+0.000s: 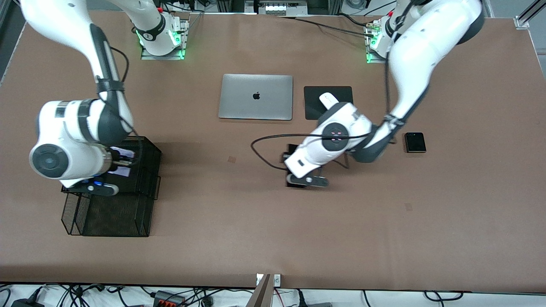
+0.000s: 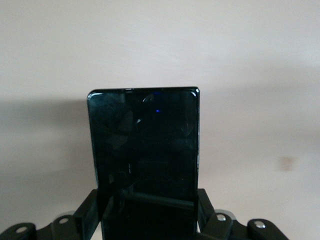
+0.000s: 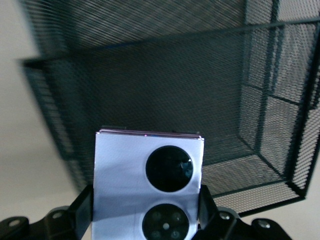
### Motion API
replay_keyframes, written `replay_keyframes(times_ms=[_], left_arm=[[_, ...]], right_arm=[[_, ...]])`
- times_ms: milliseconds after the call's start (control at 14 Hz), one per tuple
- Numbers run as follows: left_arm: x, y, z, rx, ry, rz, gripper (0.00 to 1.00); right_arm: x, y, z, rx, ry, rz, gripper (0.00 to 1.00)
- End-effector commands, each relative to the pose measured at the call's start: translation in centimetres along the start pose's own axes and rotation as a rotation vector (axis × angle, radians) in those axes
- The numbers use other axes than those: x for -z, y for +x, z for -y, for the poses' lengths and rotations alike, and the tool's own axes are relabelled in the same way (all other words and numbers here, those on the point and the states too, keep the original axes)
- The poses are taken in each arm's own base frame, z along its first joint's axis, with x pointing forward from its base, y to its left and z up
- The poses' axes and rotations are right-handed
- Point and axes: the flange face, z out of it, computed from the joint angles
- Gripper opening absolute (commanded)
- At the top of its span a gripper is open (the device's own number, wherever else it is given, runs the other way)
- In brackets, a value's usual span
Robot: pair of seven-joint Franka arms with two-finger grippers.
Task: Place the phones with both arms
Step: 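Drop the white phone in the basket while the left gripper sets down the tall phone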
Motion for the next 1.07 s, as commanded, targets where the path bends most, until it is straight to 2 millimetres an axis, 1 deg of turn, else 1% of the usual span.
replay_keyframes(times_ms=[0, 143, 215, 286, 430, 501, 573, 645, 716, 788, 859, 931, 1003], left_arm=[[-4.6, -1.2, -3.6, 0.106, -0.106, -0.009, 0.17], [-6.1, -2.5, -4.7, 0.123, -0.106, 0.005, 0.17], [-6.6, -3.1, -5.1, 0.116, -0.104, 0.013, 0.17], [-6.7, -3.3, -5.4, 0.11, -0.102, 0.014, 0.24], [-5.8, -3.0, -5.4, 0.071, -0.081, -0.019, 1.0], [-5.2, -2.7, -4.8, 0.053, -0.053, -0.042, 1.0], [-4.6, -2.4, -4.1, 0.048, -0.025, -0.043, 1.0], [-3.8, -2.3, -3.3, 0.048, 0.03, -0.017, 1.0], [-2.5, -2.1, -2.3, 0.049, 0.101, 0.01, 1.0], [-0.5, -1.5, -0.9, 0.061, 0.164, 0.029, 1.0], [1.5, -1.1, 0.7, 0.073, 0.242, 0.051, 1.0], [2.8, -0.7, 3.7, 0.076, 0.366, 0.094, 1.0], [3.8, -0.3, 6.6, 0.071, 0.483, 0.123, 1.0]], right_arm=[[-0.2, -0.9, -3.7, 0.044, 0.053, 0.019, 0.28], [-1.2, 0.1, -6.3, 0.078, 0.066, 0.001, 0.28], [-2.0, 0.5, -7.4, 0.09, 0.071, -0.011, 0.28], [-2.9, 0.8, -8.2, 0.092, 0.075, -0.022, 0.28], [-4.4, 1.3, -9.3, 0.101, 0.079, -0.042, 0.31], [-4.9, 1.6, -10.1, 0.113, 0.08, -0.056, 0.32], [-5.3, 1.7, -10.9, 0.123, 0.082, -0.059, 0.49], [-5.4, 1.9, -11.4, 0.113, 0.09, -0.062, 0.96], [-4.6, 1.8, -11.6, 0.105, 0.11, -0.067, 1.0], [-2.5, 1.6, -10.9, 0.114, 0.114, -0.1, 1.0], [0.2, 1.2, -9.3, 0.138, 0.117, -0.136, 1.0], [2.5, 0.8, -6.8, 0.175, 0.11, -0.16, 1.0], [4.7, 0.7, -5.1, 0.189, 0.106, -0.187, 1.0]])
